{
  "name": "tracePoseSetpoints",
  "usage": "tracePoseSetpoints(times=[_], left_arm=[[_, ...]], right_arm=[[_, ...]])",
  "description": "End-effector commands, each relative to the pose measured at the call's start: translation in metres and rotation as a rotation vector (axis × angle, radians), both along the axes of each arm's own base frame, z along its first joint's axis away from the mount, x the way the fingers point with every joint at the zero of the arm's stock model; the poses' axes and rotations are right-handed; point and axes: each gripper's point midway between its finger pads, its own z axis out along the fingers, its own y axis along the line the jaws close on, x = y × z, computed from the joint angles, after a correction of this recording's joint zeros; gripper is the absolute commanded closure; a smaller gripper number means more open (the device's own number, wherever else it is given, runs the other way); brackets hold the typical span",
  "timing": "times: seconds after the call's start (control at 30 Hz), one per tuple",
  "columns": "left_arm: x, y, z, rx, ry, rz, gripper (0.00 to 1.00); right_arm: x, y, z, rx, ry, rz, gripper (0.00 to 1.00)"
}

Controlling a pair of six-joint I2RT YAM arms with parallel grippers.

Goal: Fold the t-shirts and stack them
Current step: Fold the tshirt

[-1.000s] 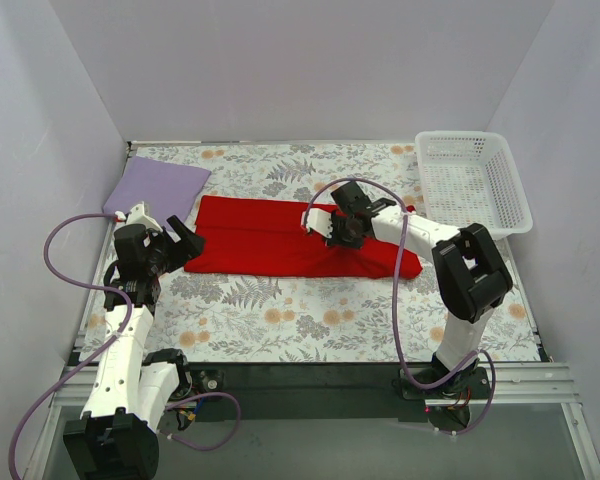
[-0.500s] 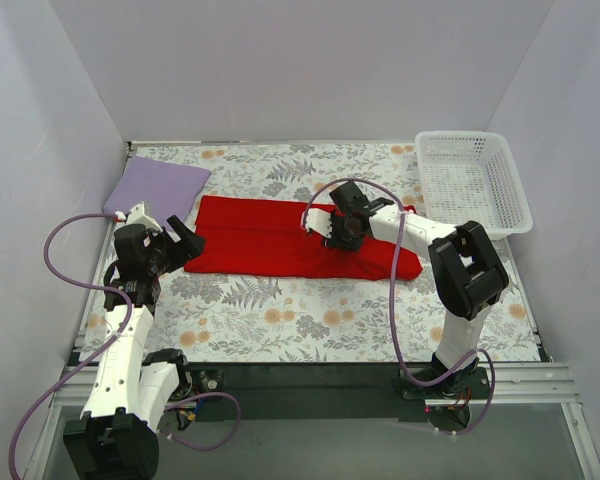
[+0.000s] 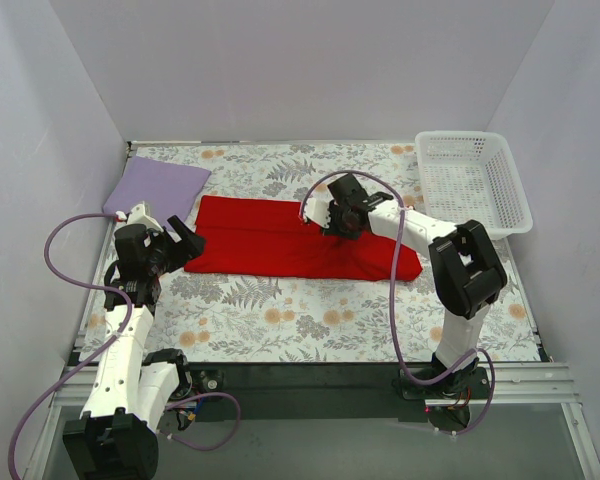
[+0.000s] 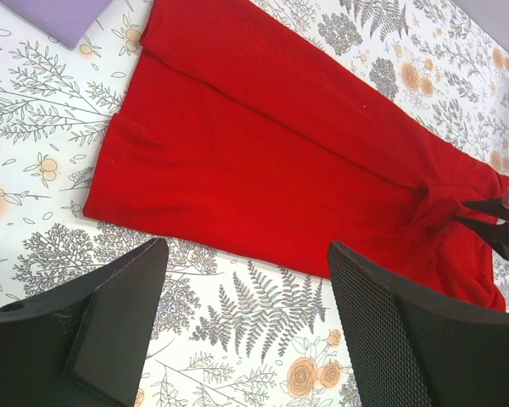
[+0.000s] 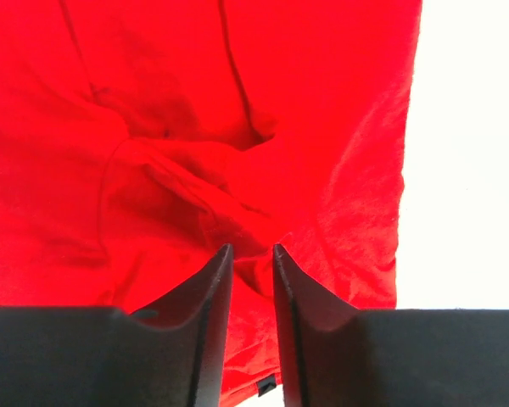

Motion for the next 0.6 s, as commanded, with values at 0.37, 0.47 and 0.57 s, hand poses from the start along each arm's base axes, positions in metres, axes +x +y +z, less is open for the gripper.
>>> tracePoseSetpoints(times=[0.37, 0.47, 0.57], left_arm=[[0.001, 0.001, 0.002, 0.014, -0.014, -0.001, 0.25], [0.001, 0.0, 0.002, 0.013, -0.015, -0.002, 0.25], [0.0, -0.001, 0.003, 0.012, -0.015, -0.005, 0.25]], right_arm=[[0.043, 0.045, 0.02, 0.211, 0.019, -0.116, 0.81], [0.046, 0.043, 0.03, 0.284, 0.048, -0.16, 0.77], [0.044, 0.038, 0.05, 0.406, 0.102, -0.174, 0.7]])
